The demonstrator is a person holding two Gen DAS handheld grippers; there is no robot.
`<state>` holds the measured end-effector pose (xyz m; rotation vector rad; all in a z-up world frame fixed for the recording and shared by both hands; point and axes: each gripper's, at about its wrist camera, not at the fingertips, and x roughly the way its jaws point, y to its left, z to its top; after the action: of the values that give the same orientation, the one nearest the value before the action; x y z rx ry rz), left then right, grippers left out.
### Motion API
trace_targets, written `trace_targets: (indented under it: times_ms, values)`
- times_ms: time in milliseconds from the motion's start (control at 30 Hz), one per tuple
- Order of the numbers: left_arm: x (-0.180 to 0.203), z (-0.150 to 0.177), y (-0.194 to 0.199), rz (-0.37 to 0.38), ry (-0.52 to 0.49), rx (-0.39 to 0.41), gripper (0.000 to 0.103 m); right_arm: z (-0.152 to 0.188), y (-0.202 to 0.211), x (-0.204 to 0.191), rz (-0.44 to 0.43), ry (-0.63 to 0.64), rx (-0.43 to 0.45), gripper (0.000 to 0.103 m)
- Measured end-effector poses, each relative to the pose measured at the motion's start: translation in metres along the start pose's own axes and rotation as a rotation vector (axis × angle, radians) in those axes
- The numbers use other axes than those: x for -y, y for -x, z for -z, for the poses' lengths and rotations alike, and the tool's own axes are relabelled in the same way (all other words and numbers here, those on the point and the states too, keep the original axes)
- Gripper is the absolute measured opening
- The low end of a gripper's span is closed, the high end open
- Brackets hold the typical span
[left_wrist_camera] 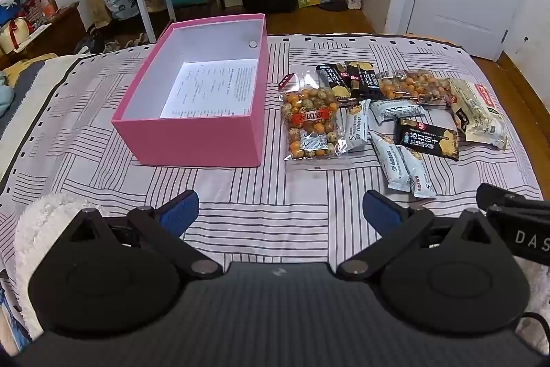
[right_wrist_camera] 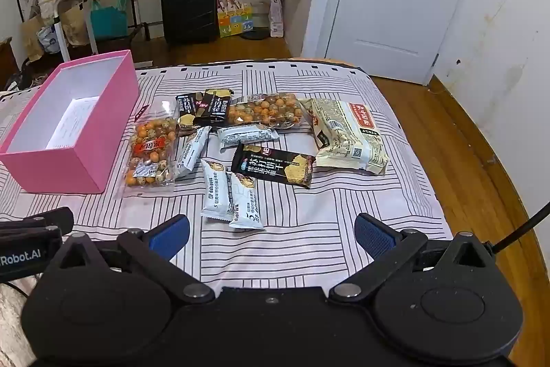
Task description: Organize snacks
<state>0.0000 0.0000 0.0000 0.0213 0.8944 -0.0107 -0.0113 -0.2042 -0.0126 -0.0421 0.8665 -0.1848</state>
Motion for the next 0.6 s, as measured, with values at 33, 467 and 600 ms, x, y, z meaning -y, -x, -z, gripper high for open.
trace_targets:
  times_ms: [33, 467, 600]
  values:
    - [0.0, 0.0, 0.0, 0.0, 0.0, -0.001, 0.103, 0.0, 0.0001, -0.0001, 0.001, 0.001, -0.001, 0.103]
    - [0.003, -0.001, -0.0002, 0.005, 0.013, 0.0, 0.103, 0.0002, -0.0029, -0.0025, 0.004, 0.009, -0.014, 0.103]
    - [0.0043, -0.0017, 0.001, 0.036, 0.021, 0.019, 0.103, 0.001, -0.0006, -0.004, 0.001, 0.011, -0.012, 0.103]
